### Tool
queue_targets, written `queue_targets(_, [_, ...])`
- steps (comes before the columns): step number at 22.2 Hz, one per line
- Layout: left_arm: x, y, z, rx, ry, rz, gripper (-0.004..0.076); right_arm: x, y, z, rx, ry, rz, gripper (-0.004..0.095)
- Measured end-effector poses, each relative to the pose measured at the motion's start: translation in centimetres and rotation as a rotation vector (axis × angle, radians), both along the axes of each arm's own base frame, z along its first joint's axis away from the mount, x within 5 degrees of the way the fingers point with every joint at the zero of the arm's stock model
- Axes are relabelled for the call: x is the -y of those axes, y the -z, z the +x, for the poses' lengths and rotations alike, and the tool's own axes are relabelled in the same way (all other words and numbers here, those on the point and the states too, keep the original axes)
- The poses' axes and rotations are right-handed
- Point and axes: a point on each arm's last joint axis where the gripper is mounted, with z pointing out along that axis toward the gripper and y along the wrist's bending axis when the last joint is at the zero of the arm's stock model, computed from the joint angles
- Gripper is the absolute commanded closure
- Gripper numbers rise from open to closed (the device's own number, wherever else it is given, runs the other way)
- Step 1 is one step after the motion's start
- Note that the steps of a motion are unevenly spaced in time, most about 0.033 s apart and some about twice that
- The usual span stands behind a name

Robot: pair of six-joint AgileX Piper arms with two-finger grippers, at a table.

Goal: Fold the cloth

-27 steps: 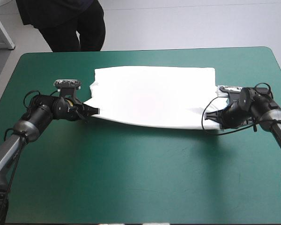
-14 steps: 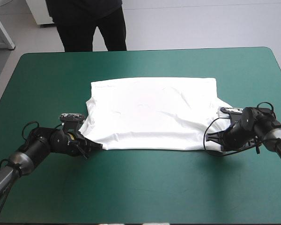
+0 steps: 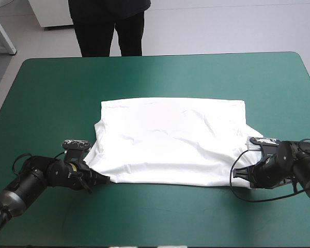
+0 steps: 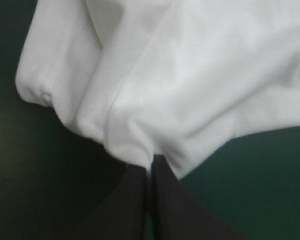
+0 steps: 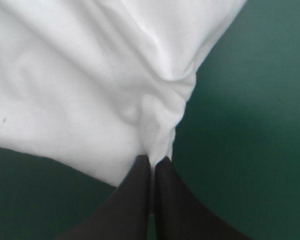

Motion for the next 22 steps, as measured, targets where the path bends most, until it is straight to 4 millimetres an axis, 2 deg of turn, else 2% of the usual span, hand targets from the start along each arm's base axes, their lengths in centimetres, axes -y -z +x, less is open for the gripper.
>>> queue_targets(2, [0.0,0.0,-0.1,-0.012,0.003,0.003,0.0726,0.0,0.0,0.0,0.0,0.0,0.0,0.0886])
queue_targets(4, [-0.1,0.1,-0.3,-0.027,0.041,0.021,0.0646,0.0,0.0,-0.1,-0.007,-0.001,0.0,0.0749])
queue_targets(7, [-0.1,0.1,-0.6,-0.051,0.079,0.04,0.0423,0.0,-0.2,-0.3,-0.041,-0.008,-0.001,0.0509])
queue_targets(9, [-0.1,-0.5,-0.6,-0.077,0.089,0.045,0.0335,0.0,-1.1,0.1,-0.029,-0.012,-0.001,0.0456])
queue_targets(17, [0.1,-5.3,1.0,0.027,0.116,0.075,0.0332,0.2,-7.8,2.7,0.187,-0.026,-0.034,0.0457])
queue_targets(22, [-0.1,-8.0,1.9,0.124,0.12,0.112,0.0356,0.6,-9.3,3.0,0.227,-0.007,-0.082,0.0458])
